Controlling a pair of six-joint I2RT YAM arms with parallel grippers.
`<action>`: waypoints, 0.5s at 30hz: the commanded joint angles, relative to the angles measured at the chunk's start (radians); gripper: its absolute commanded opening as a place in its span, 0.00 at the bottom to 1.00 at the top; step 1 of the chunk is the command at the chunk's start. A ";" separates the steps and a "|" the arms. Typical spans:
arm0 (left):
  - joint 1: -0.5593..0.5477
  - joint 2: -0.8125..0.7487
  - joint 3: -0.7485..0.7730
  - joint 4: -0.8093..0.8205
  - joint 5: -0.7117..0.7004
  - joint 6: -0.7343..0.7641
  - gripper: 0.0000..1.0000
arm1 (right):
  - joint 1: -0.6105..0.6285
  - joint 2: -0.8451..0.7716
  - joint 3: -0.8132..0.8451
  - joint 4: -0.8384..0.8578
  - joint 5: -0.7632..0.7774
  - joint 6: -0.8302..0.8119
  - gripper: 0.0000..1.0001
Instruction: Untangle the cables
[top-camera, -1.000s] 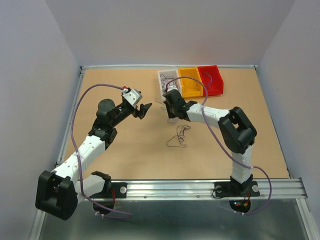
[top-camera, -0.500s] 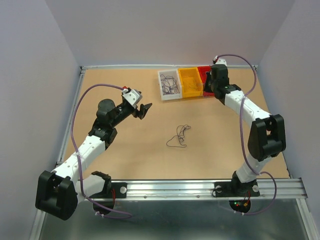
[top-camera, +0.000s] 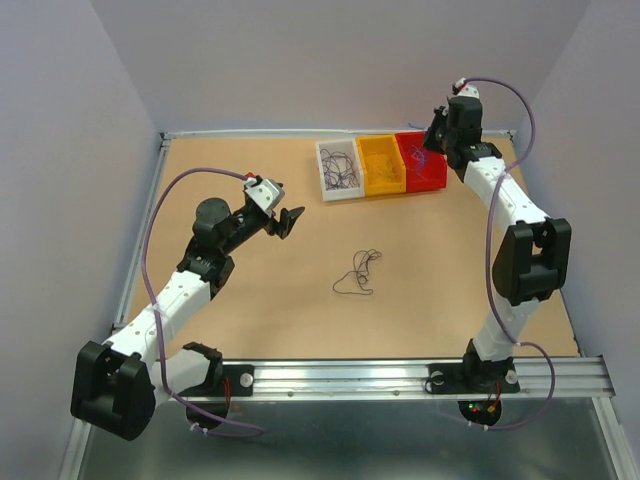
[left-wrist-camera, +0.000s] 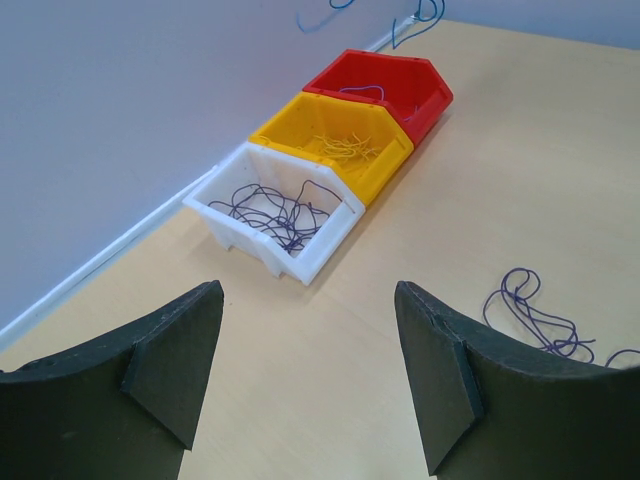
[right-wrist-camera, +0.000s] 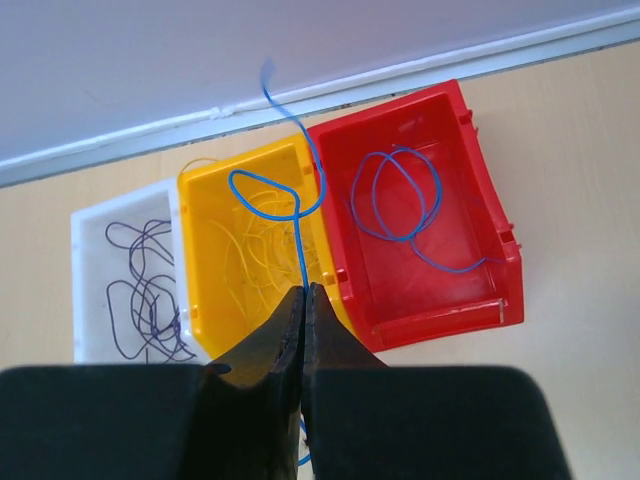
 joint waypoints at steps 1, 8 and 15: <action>0.002 -0.020 -0.005 0.062 0.016 -0.003 0.81 | -0.024 0.045 0.102 -0.005 -0.023 0.012 0.01; 0.002 -0.012 -0.004 0.064 0.022 -0.003 0.81 | -0.056 0.145 0.107 -0.006 -0.014 0.012 0.01; 0.002 -0.013 -0.004 0.064 0.022 -0.001 0.81 | -0.073 0.233 0.112 -0.008 -0.033 0.034 0.01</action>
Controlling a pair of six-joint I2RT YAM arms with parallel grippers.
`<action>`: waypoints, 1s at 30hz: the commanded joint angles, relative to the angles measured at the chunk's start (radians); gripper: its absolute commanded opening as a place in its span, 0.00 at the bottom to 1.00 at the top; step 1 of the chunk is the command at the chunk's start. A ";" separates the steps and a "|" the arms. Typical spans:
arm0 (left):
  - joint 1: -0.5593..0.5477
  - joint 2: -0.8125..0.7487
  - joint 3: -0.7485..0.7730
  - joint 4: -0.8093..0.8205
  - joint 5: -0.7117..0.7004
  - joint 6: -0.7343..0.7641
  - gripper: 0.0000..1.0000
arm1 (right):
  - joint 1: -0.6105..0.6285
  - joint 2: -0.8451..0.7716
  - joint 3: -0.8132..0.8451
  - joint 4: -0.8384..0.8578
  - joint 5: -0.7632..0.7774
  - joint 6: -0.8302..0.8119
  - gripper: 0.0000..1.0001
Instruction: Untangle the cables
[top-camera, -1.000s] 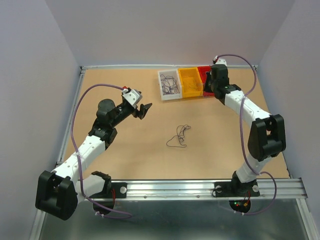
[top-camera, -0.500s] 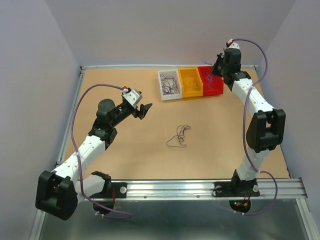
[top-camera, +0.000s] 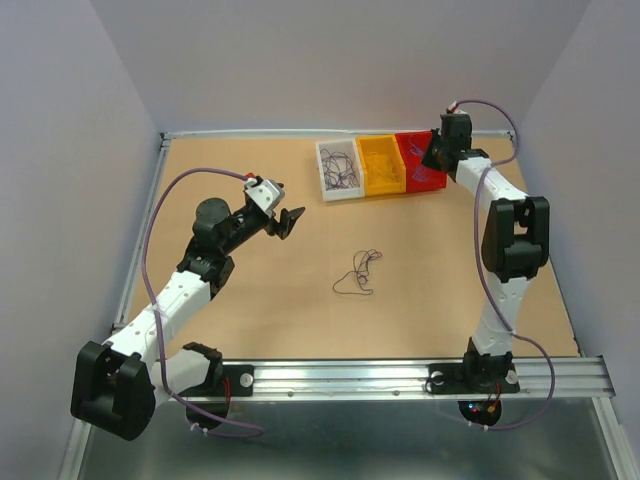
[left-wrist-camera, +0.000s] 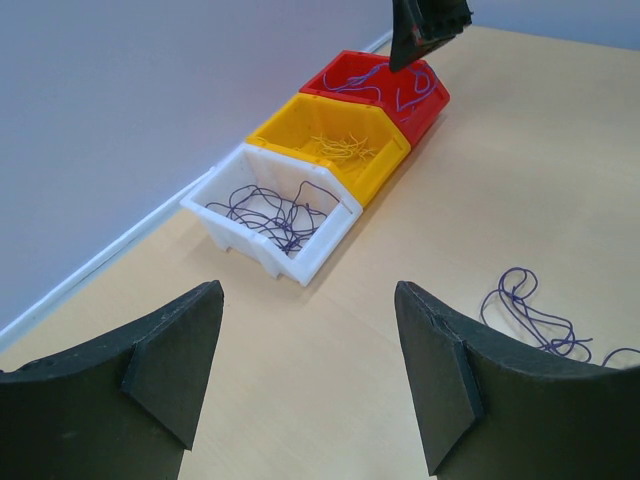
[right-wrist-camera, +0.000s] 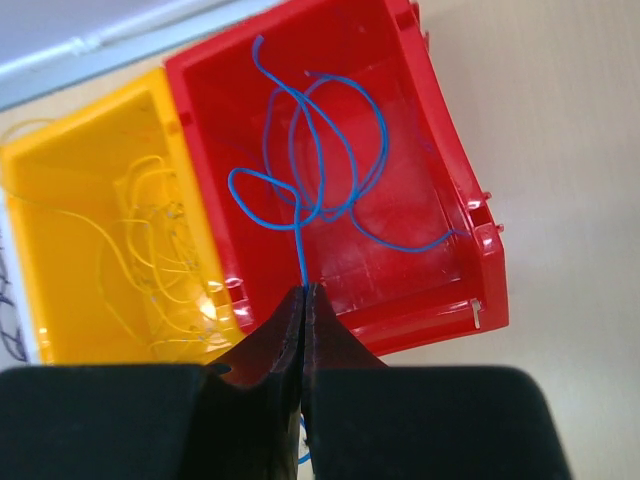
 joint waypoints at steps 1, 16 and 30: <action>0.002 -0.012 -0.005 0.063 0.015 -0.003 0.81 | -0.013 0.023 0.053 0.008 -0.026 0.016 0.01; 0.002 -0.009 -0.004 0.061 0.021 -0.003 0.81 | -0.014 0.246 0.255 0.010 0.018 0.048 0.01; 0.002 0.007 -0.001 0.061 0.035 0.004 0.81 | -0.005 0.444 0.357 0.004 0.059 0.045 0.01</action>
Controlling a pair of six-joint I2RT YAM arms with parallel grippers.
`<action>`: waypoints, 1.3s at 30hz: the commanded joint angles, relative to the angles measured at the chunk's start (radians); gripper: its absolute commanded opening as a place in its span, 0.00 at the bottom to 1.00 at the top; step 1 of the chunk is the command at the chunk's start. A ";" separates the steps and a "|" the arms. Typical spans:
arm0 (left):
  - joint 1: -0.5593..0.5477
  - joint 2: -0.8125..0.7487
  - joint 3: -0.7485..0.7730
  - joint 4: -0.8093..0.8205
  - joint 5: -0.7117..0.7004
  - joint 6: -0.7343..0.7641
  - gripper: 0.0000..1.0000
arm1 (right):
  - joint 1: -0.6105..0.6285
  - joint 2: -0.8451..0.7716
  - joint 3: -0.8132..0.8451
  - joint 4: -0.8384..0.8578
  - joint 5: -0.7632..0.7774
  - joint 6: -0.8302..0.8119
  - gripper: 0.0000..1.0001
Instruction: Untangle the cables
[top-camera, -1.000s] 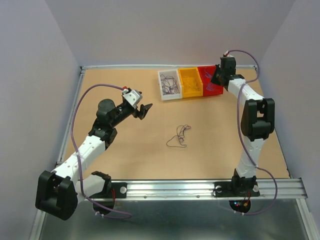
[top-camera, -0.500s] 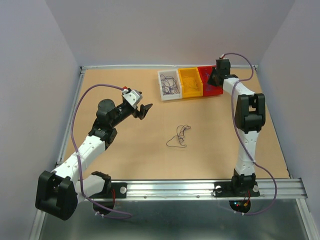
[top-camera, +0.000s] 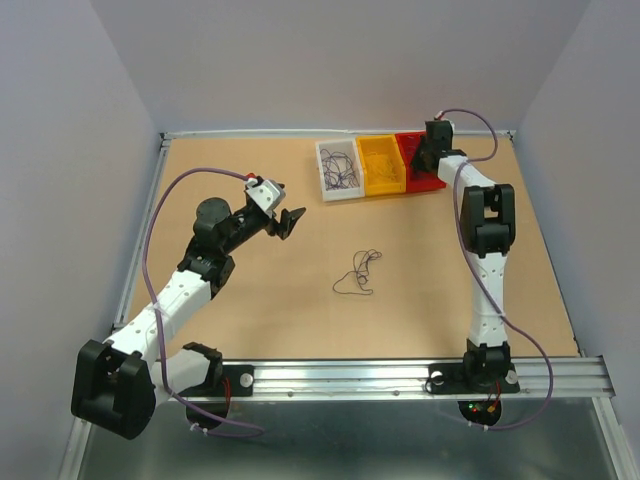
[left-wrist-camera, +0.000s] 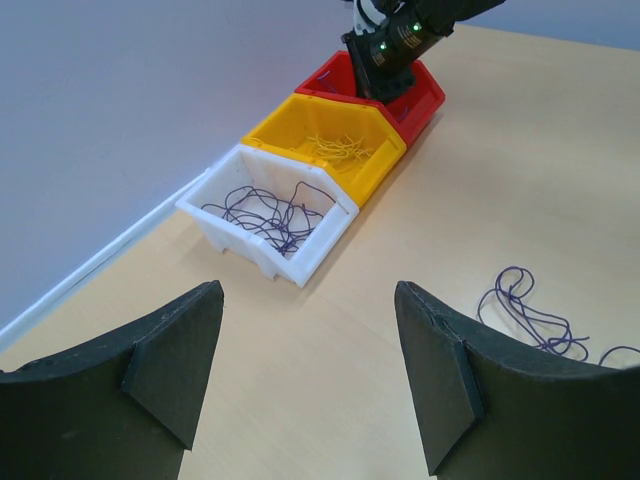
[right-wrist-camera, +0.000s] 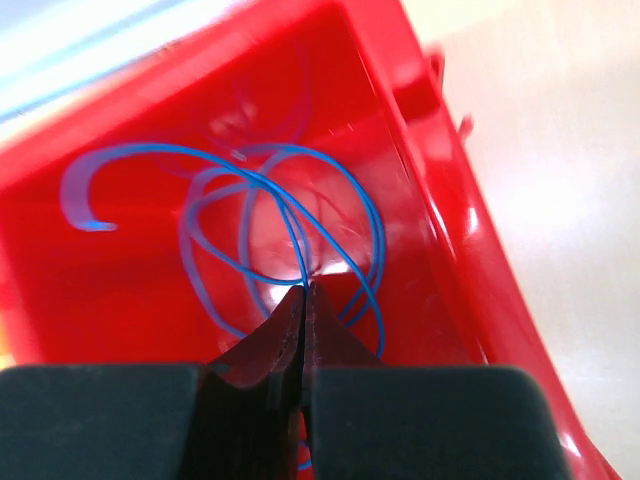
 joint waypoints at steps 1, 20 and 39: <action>0.002 0.000 -0.002 0.056 0.023 0.004 0.81 | 0.005 0.028 -0.006 0.013 0.037 0.006 0.01; -0.006 -0.006 -0.007 0.056 0.019 0.010 0.81 | 0.028 -0.390 -0.463 0.136 0.039 -0.010 0.37; -0.072 0.089 0.039 -0.022 0.042 0.091 0.81 | 0.155 -0.813 -0.883 0.208 -0.046 -0.036 0.97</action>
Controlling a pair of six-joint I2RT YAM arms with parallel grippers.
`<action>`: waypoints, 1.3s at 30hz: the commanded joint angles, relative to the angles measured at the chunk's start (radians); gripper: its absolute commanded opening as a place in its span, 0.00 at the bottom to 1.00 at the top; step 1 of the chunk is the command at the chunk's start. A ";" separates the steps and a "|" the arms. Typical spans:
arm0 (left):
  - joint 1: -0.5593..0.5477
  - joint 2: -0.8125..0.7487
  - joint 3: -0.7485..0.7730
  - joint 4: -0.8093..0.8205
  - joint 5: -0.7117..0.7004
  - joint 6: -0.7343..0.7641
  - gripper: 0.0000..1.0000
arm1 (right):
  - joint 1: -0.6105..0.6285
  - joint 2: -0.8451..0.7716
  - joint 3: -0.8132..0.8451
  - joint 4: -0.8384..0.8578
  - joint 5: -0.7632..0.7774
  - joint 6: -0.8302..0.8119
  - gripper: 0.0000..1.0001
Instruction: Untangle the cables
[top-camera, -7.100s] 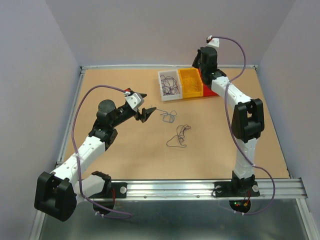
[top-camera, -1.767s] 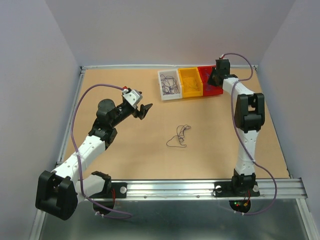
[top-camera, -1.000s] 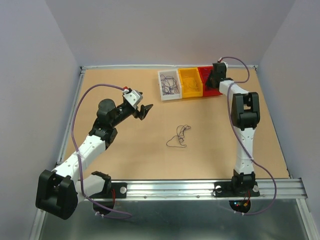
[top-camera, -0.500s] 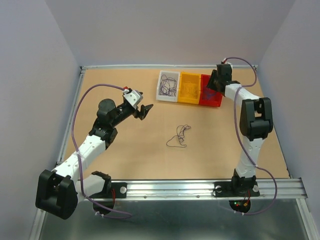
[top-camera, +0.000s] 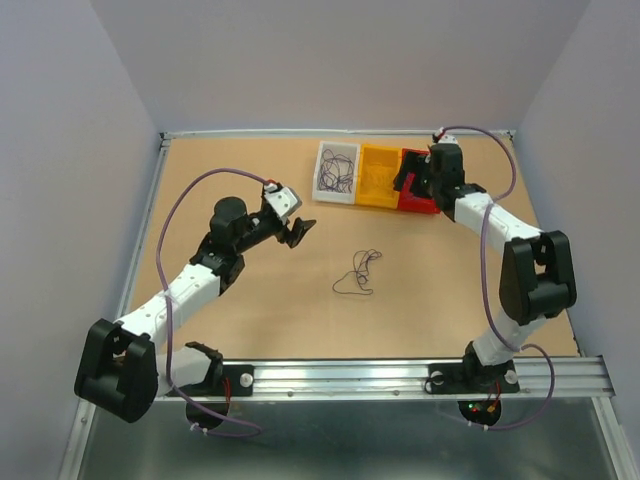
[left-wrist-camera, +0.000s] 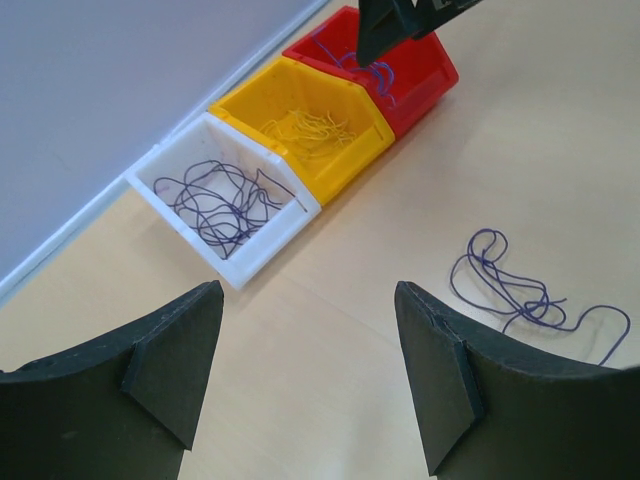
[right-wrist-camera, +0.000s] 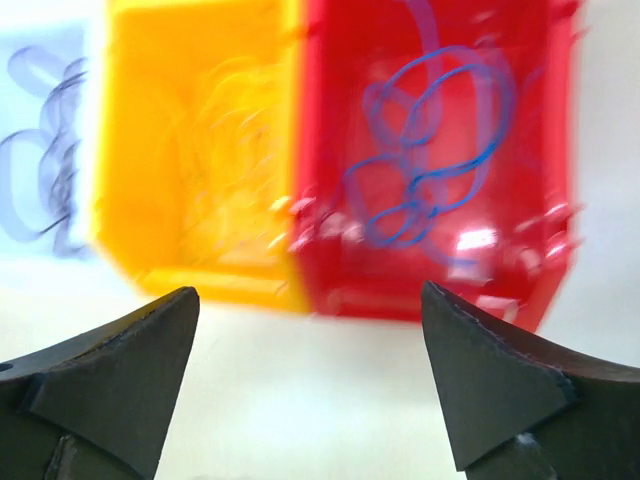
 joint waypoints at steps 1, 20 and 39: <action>-0.033 0.025 0.042 -0.011 0.024 0.051 0.82 | 0.048 -0.157 -0.155 0.086 -0.023 -0.004 0.98; -0.263 0.190 0.119 -0.181 -0.092 0.204 0.82 | 0.070 -0.767 -0.860 0.394 -0.002 0.086 1.00; -0.455 0.690 0.456 -0.405 -0.278 0.163 0.52 | 0.070 -0.846 -0.901 0.400 0.031 0.088 1.00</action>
